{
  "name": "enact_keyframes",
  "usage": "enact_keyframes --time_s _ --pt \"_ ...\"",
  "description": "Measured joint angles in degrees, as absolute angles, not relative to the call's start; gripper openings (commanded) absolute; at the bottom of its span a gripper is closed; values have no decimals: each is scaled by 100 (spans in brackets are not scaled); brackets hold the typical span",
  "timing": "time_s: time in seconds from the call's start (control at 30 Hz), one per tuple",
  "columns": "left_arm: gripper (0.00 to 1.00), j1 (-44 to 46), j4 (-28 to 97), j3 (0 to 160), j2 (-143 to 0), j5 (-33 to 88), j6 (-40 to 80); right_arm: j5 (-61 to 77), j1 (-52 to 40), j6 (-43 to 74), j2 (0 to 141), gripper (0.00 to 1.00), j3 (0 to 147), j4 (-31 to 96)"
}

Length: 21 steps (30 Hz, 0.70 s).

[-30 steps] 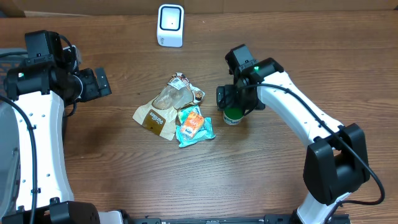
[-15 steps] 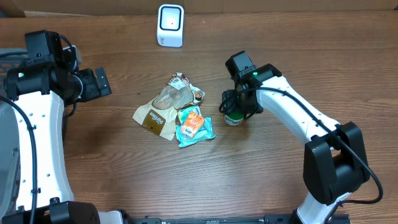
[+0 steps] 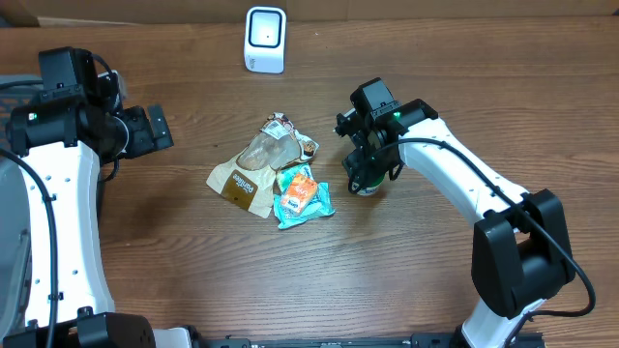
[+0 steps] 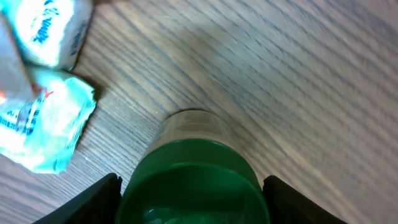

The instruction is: Scan the item barcode

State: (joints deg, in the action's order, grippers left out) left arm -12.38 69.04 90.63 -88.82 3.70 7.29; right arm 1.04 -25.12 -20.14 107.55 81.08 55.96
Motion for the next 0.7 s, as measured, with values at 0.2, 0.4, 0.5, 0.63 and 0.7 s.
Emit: enact_keyframes --time_s 0.2,0.4,0.5,0.63,0.7 --pt "99 -1236 6901 9063 -8882 370 727 169 -2512 -2609 10755 83 8108 5465" --pt "100 -1236 6901 9063 -8882 370 727 117 -2512 -1293 10755 92 8189 5537" --pt "100 -1236 6901 9063 -8882 370 727 110 -2512 -242 10755 91 8252 5734" --pt "100 -1236 6904 9063 -8882 370 727 104 -2512 982 10755 87 8254 5990" --pt "100 -1236 6901 9063 -8882 370 727 106 -2512 1393 10755 86 8252 6001"
